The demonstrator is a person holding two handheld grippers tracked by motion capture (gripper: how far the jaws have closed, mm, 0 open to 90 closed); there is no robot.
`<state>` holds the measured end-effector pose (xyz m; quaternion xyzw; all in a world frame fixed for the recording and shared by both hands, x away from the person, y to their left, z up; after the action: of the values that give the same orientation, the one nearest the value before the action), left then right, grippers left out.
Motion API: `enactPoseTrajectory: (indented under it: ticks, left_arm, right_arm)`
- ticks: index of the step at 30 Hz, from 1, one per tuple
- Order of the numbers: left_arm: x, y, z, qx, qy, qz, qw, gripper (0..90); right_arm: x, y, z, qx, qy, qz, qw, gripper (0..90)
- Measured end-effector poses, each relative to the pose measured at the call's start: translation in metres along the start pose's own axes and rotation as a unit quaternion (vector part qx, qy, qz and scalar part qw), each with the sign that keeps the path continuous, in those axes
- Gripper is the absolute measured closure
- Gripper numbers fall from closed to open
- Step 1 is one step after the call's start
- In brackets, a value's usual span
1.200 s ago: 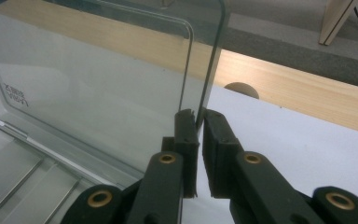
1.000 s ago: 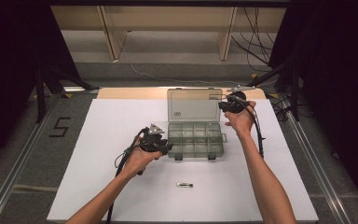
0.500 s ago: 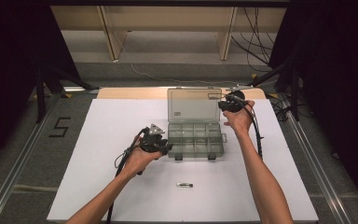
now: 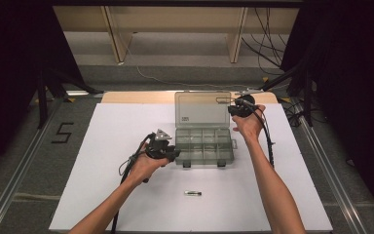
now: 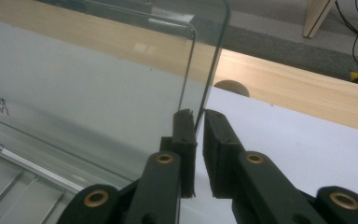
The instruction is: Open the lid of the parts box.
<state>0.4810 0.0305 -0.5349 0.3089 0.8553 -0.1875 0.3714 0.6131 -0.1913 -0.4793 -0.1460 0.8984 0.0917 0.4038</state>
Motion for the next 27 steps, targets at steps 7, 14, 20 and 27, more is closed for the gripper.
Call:
enactPoseTrajectory:
  ticks: [7, 14, 20, 27]
  left_arm:
    - [0.000, 0.000, 0.000, 0.001, -0.002, -0.002, 1.0000, 68.1]
    - [0.000, 0.003, 0.000, 0.002, 0.001, -0.003, 1.0000, 69.3]
    - [0.000, -0.001, -0.002, 0.006, 0.002, -0.013, 0.9999, 65.1]
    - [-0.002, -0.004, -0.006, 0.012, -0.003, -0.019, 0.9997, 62.9]
  right_arm:
    - [0.002, -0.002, -0.001, -0.014, 0.000, -0.014, 0.9998, 80.5]
    - [-0.008, 0.018, -0.013, -0.062, -0.044, -0.050, 0.9959, 61.6]
    - [-0.001, 0.053, -0.039, -0.111, -0.059, -0.114, 0.9855, 47.5]
    - [0.017, 0.087, -0.066, -0.169, -0.062, -0.146, 0.9728, 39.9]
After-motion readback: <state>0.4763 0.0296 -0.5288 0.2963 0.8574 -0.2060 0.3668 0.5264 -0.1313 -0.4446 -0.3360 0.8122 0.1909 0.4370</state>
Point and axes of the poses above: each handheld gripper's, and its own axes: z roughly forward along the jaws, x roughly out of its underside, y roughly to its left, the point moved 10 cm from there along z, roughly forward along the jaws, and after that the axes turned 2 degrees about z, right-handed, at the moved point
